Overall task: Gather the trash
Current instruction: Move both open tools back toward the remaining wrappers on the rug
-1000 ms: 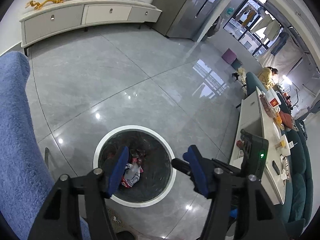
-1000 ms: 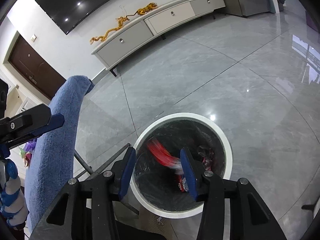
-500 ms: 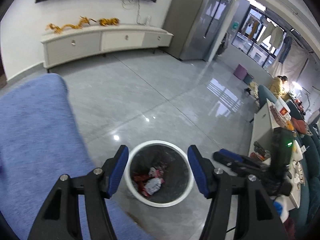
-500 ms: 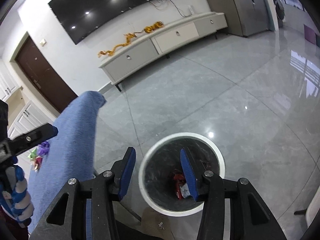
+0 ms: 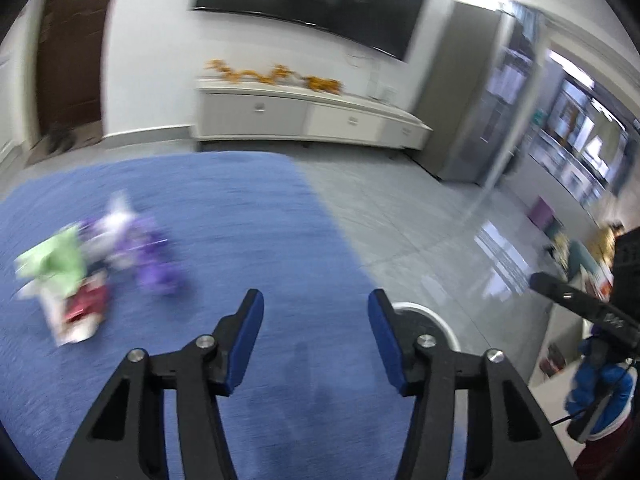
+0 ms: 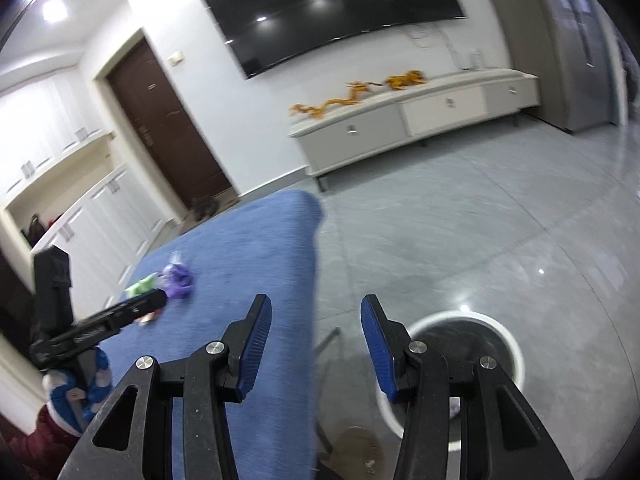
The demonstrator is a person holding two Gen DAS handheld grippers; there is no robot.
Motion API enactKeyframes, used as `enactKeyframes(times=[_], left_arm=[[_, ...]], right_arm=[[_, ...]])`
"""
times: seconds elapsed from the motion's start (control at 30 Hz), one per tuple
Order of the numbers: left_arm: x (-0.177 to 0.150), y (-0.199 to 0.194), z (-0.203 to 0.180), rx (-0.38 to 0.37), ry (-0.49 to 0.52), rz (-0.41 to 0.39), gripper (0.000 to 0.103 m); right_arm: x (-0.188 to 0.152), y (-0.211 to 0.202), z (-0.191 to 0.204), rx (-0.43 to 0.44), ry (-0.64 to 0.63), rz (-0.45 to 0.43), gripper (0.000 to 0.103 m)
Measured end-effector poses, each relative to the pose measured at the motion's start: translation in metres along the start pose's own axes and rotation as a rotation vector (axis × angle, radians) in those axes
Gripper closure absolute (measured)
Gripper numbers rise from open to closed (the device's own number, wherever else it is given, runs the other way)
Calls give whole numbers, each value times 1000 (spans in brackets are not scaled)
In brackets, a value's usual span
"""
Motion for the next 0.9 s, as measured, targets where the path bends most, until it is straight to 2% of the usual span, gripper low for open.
enactKeyframes(times=[0.17,0.33,0.53,0.67,0.77,0.9], left_arm=[[-11,-18,73,92,-109,-26,63],[-13,-23,121,99,-162,-31,63],[-7,-1,151,116,-170,5,63],[-1,4,163,148,-174,-11,62],[-1,-3,170,119,-197,-35,62],[0,-8,178,125,-196,-52,62]], right_arm=[[12,34,55,77,-98,41,59],[14,81,109,150,-195,107,59],[9,131,155,204,-268,182,59],[7,154,171,218,-312,214,59],[7,166,182,228,-337,231,59],[9,187,196,248,-363,256,59]])
Point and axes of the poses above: each gripper's, at about its wrist camera, not at the fingertips, and y roughly the way its jaws point, z to its left, x to its top, the point moved 1 cm from there along y, roughly the way its jaws point, and after that the axes turned 4 degrees about -x, right-handed, at the moved point
